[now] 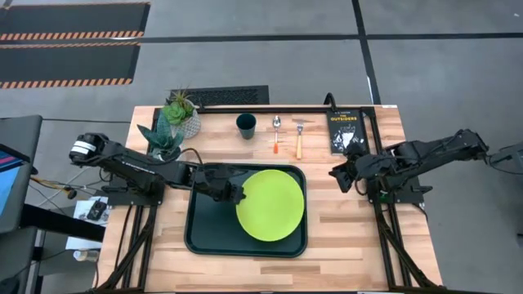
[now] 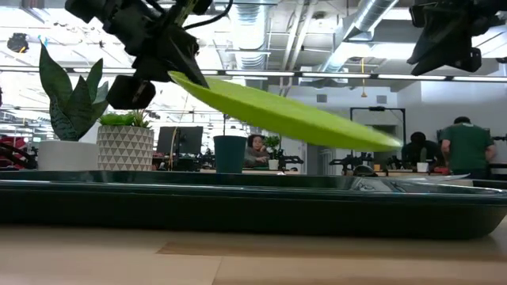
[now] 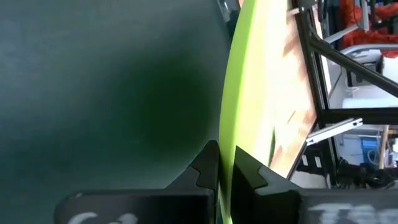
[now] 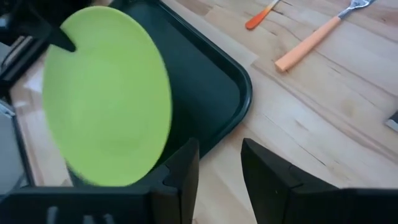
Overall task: Pick and place plate/cup/fork/spoon on tray
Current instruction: Put the green plate to the bottom right of the black tray
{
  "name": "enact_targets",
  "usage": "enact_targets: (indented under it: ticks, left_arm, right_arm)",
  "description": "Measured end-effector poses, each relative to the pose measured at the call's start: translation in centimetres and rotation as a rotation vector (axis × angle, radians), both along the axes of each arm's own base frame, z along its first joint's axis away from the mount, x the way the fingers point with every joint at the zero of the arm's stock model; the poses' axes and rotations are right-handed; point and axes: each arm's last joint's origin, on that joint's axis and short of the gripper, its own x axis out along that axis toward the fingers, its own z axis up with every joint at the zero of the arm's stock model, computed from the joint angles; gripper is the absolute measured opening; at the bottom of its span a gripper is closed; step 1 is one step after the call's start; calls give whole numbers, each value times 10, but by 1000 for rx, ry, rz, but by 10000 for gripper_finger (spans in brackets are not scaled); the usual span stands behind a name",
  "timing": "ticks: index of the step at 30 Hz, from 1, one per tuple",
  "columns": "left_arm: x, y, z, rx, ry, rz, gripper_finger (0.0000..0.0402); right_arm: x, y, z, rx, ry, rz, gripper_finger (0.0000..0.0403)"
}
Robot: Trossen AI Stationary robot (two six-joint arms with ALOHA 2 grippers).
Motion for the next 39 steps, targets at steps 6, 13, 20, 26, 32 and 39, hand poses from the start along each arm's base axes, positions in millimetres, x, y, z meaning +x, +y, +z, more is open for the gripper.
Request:
enact_targets:
  ticks: [6, 13, 20, 26, 32, 39]
  left_arm:
    - [13, -10, -12, -16, 50, -48, 0]
    - [24, -14, -22, -14, 88, -59, 0]
    - [29, -17, -25, -43, 87, -95, 0]
    - [30, -18, -32, -74, 116, -110, 0]
    - [32, -17, -30, -60, 100, -90, 6]
    - [31, -16, -31, -56, 110, -64, 38]
  right_arm:
    - [9, 2, -7, -14, 52, 9, 139]
    - [16, 11, -12, -22, 89, 54, 141]
    - [19, 17, -16, -22, 113, 74, 137]
    - [19, 19, -17, -27, 122, 82, 139]
    - [20, 20, -18, -25, 124, 79, 136]
    - [20, 19, -18, -25, 125, 78, 139]
